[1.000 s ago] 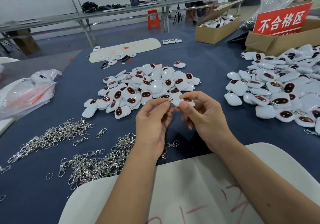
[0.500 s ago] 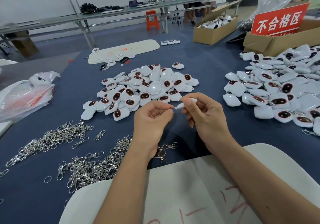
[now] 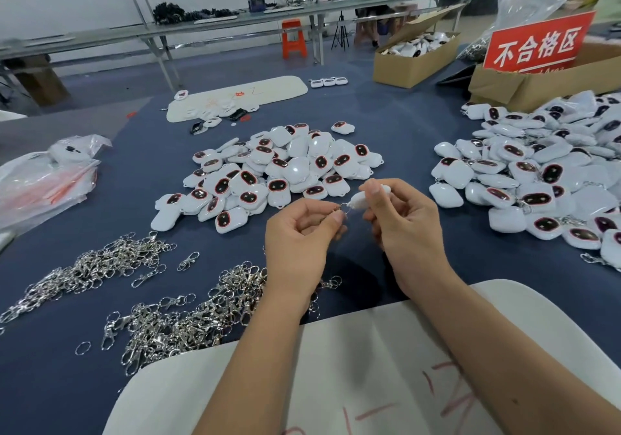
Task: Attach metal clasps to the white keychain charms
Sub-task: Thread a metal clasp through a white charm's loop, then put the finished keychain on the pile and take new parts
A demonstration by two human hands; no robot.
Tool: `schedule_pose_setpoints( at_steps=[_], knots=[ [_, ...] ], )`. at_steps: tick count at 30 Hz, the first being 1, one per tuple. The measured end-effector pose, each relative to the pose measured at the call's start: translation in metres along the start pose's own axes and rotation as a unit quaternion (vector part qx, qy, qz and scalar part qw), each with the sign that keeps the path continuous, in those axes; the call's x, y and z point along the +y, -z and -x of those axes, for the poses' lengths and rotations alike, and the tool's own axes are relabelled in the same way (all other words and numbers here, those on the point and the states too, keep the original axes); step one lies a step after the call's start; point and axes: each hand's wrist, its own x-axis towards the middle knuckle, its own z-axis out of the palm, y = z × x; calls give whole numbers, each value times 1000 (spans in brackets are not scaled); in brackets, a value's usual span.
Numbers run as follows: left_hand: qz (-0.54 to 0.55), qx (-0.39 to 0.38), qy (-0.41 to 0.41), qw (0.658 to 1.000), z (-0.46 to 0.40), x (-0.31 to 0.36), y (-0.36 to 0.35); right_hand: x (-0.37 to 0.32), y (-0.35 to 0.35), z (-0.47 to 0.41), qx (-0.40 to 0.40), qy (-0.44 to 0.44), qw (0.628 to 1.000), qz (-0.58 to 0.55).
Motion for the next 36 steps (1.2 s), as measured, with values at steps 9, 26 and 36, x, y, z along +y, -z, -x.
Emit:
schedule_pose_setpoints(
  at_steps=[9,26,36],
  knots=[
    [3,-22,17,1000,-2,3,-49,-1,8,-4,179,8,984,10],
    [-594,3,-61,802,-27,2,-39,3,7,-4,23,110,930,349],
    [-299,-4,-38,953,-18,11,12,-1,-3,1,-221,193,792,535]
  ],
)
